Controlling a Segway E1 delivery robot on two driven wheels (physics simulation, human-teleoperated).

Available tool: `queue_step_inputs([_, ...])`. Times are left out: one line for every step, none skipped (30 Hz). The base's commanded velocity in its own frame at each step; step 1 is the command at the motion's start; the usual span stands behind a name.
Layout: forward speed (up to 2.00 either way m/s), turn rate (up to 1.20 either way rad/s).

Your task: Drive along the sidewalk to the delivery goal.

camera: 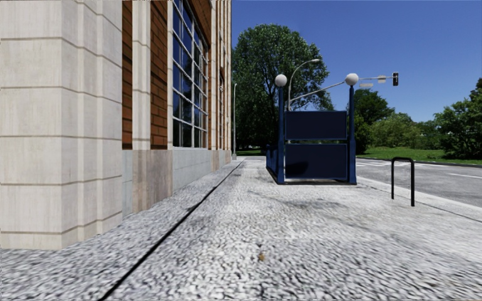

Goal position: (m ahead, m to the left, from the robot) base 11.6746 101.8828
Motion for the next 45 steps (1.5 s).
queue_step_inputs([2.00,0.00])
queue_step_inputs([2.00,0.00])
queue_step_inputs([2.00,0.00])
queue_step_inputs([2.00,0.00])
queue_step_inputs([2.00,0.00])
queue_step_inputs([2.00,0.00])
queue_step_inputs([2.00,0.00])
queue_step_inputs([2.00,0.00])
queue_step_inputs([2.00,0.00])
queue_step_inputs([2.00,0.00])
queue_step_inputs([2.00,0.00])
queue_step_inputs([2.00,0.00])
queue_step_inputs([2.00,0.00])
queue_step_inputs([2.00,0.00])
queue_step_inputs([2.00,0.00])
queue_step_inputs([2.00,0.00])
queue_step_inputs([2.00,0.00])
queue_step_inputs([2.00,0.00])
queue_step_inputs([2.00,0.00])
queue_step_inputs([2.00,0.00])
queue_step_inputs([2.00,0.00])
queue_step_inputs([2.00,0.00])
queue_step_inputs([2.00,0.00])
queue_step_inputs([2.00,0.00])
queue_step_inputs([2.00,0.00])
queue_step_inputs([2.00,0.00])
queue_step_inputs([2.00,0.00])
queue_step_inputs([2.00,0.00])
queue_step_inputs([2.00,0.00])
queue_step_inputs([2.00,0.00])
queue_step_inputs([2.00,0.00])
queue_step_inputs([2.00,0.00])
queue_step_inputs([2.00,0.00])
queue_step_inputs([2.00,0.00])
queue_step_inputs([2.00,0.00])
queue_step_inputs([2.00,0.00])
queue_step_inputs([2.00,0.00])
queue_step_inputs([2.00,0.00])
queue_step_inputs([2.00,0.00])
queue_step_inputs([2.00,0.00])
queue_step_inputs([2.00,0.00])
queue_step_inputs([2.00,0.00])
queue_step_inputs([2.00,0.00])
queue_step_inputs([2.00,0.00])
queue_step_inputs([2.00,0.00])
